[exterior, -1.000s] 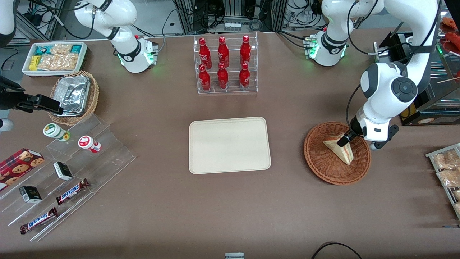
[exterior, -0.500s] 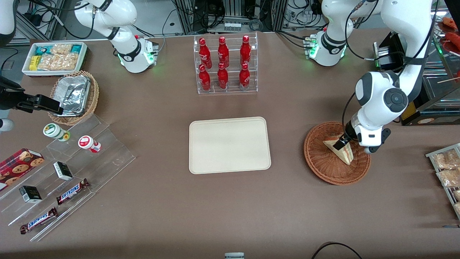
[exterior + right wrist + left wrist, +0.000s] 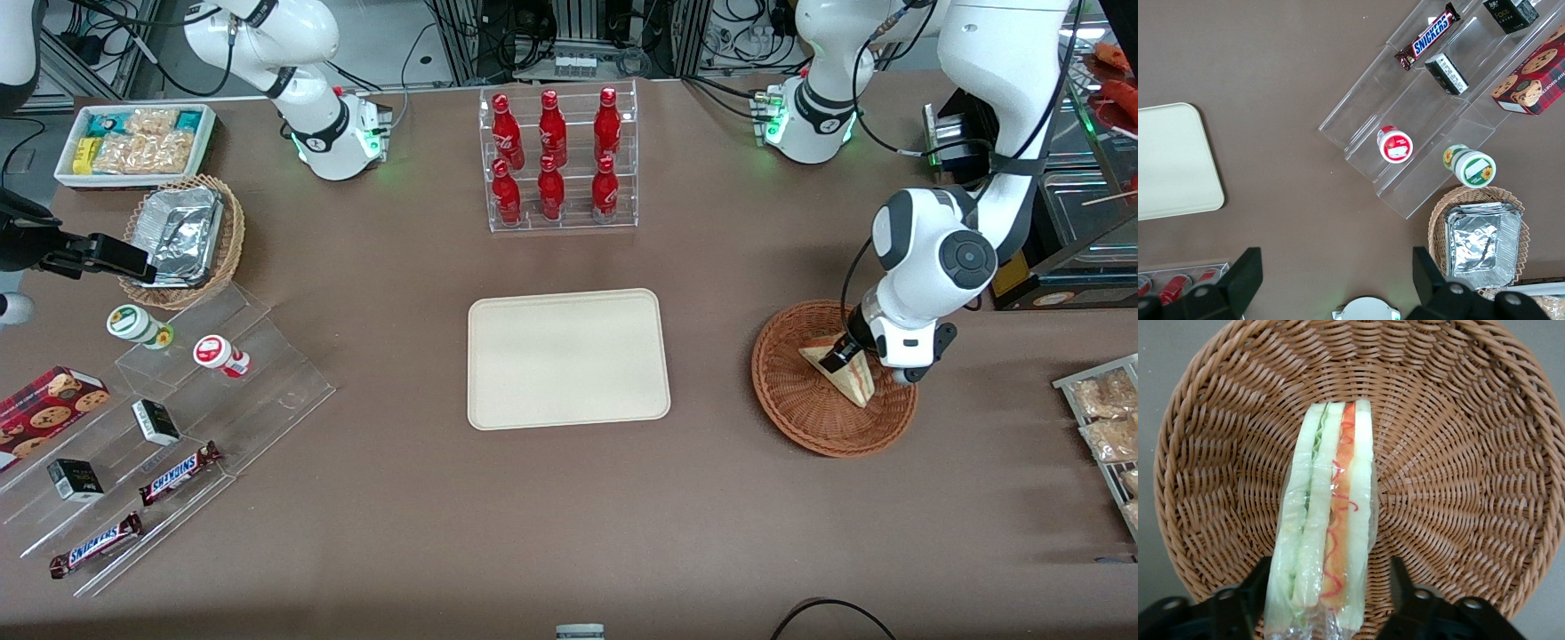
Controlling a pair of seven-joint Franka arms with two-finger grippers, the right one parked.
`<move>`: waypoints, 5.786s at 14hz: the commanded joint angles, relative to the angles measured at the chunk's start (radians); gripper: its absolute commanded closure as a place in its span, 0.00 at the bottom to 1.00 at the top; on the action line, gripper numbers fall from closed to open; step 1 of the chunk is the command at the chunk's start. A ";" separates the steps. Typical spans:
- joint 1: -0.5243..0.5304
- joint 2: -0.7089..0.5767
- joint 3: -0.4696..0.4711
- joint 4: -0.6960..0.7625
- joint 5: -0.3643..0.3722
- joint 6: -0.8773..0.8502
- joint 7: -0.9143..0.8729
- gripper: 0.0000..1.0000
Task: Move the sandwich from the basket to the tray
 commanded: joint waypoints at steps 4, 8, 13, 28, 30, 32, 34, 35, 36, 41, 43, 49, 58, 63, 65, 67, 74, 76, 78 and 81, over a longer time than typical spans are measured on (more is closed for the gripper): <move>0.001 -0.027 -0.001 0.008 0.012 -0.046 0.004 1.00; -0.051 -0.023 -0.028 0.265 0.050 -0.408 0.025 1.00; -0.217 0.091 -0.031 0.531 0.049 -0.618 0.044 1.00; -0.695 0.479 -0.024 0.901 0.053 -0.468 -0.140 1.00; -0.726 0.551 -0.021 0.982 0.061 -0.457 -0.191 1.00; -0.748 0.579 -0.022 0.998 0.127 -0.440 -0.256 1.00; -0.749 0.591 -0.022 0.993 0.158 -0.417 -0.271 1.00; -0.749 0.593 -0.022 0.993 0.158 -0.416 -0.271 1.00; -0.749 0.594 -0.022 0.993 0.156 -0.416 -0.271 1.00; -0.749 0.609 -0.025 0.993 0.129 -0.414 -0.284 1.00; -0.748 0.616 -0.025 0.992 0.125 -0.414 -0.298 1.00; -0.739 0.613 -0.025 0.996 0.072 -0.394 -0.292 0.00; -0.725 0.533 -0.019 1.004 0.122 -0.460 -0.159 0.00; -0.702 0.432 -0.019 0.992 0.116 -0.572 -0.137 0.00; -0.682 0.401 -0.021 0.982 0.116 -0.586 -0.136 0.00; -0.656 0.379 -0.021 0.981 0.115 -0.632 -0.108 0.00; -0.481 0.228 -0.022 0.855 0.108 -0.715 0.171 0.00; -0.431 0.182 -0.022 0.805 0.108 -0.715 0.251 0.00; -0.375 0.130 -0.024 0.743 0.105 -0.715 0.353 0.00; -0.273 0.047 -0.022 0.665 0.087 -0.716 0.524 0.00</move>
